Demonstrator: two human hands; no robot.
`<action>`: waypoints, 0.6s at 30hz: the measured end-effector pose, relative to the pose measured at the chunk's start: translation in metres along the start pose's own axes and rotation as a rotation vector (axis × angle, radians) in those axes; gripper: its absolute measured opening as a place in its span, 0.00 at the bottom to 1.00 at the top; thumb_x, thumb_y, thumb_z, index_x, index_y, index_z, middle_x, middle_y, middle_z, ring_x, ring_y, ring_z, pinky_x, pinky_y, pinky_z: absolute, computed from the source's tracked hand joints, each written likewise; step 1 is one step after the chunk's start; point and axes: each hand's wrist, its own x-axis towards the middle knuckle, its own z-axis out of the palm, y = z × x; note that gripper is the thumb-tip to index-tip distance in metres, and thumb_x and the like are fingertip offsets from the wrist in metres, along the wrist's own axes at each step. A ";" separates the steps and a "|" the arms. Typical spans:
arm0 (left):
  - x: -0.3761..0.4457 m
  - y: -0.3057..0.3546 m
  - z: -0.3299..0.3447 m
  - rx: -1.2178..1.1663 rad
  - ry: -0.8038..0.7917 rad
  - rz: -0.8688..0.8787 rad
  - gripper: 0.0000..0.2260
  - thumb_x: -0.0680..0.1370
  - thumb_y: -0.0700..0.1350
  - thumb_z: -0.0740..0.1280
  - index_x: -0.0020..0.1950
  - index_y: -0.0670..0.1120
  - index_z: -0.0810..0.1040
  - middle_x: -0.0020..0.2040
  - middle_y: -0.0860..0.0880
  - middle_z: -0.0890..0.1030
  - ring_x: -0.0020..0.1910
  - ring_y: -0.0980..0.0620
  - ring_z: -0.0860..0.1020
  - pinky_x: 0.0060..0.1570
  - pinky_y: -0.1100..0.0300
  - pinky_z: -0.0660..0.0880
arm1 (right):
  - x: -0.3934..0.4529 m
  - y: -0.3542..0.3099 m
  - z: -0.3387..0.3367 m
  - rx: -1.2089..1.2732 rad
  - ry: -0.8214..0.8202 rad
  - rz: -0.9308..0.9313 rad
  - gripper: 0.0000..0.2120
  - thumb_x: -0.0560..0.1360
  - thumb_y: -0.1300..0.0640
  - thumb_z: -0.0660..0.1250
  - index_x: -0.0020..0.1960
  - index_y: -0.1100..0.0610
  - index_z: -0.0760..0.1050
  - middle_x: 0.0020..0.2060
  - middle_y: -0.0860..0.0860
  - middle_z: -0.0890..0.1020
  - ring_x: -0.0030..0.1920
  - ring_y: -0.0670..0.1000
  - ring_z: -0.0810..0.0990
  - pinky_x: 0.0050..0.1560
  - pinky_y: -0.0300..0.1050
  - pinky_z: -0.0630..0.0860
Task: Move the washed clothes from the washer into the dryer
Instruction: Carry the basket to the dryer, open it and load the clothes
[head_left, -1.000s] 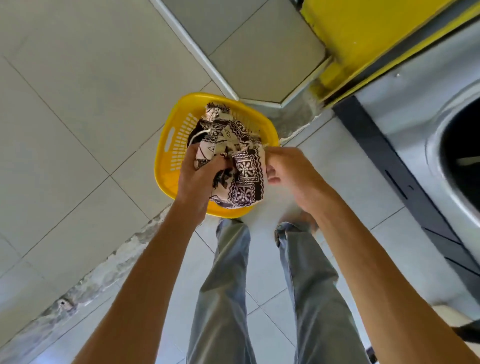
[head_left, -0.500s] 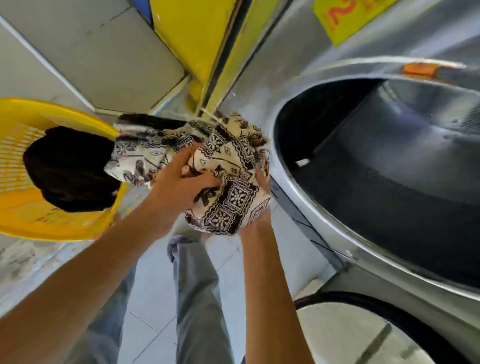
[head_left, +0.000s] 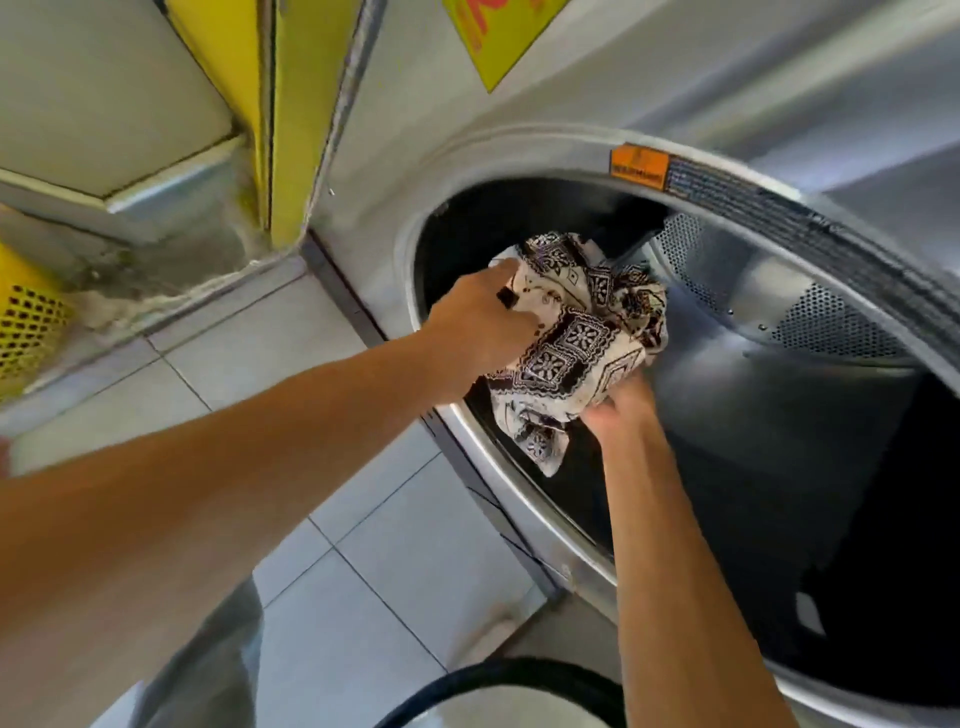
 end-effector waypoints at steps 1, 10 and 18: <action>0.005 0.004 -0.002 0.015 0.023 0.011 0.27 0.80 0.43 0.65 0.77 0.58 0.63 0.53 0.51 0.79 0.38 0.54 0.78 0.34 0.64 0.78 | 0.015 -0.006 0.001 -0.009 -0.011 -0.006 0.17 0.84 0.48 0.55 0.61 0.56 0.78 0.50 0.55 0.85 0.56 0.56 0.83 0.56 0.54 0.81; -0.009 -0.040 -0.085 0.140 0.106 -0.066 0.25 0.79 0.42 0.67 0.71 0.64 0.71 0.71 0.48 0.74 0.65 0.48 0.75 0.67 0.48 0.72 | 0.047 0.038 0.048 -0.587 0.290 -0.272 0.24 0.74 0.61 0.68 0.68 0.47 0.75 0.61 0.51 0.81 0.53 0.51 0.82 0.46 0.45 0.78; -0.082 -0.128 -0.251 0.096 0.260 -0.295 0.24 0.79 0.32 0.64 0.68 0.56 0.75 0.48 0.51 0.78 0.44 0.58 0.79 0.39 0.62 0.76 | -0.067 0.201 0.187 -0.613 -0.319 0.008 0.10 0.75 0.62 0.65 0.46 0.51 0.84 0.46 0.51 0.87 0.43 0.50 0.87 0.43 0.42 0.81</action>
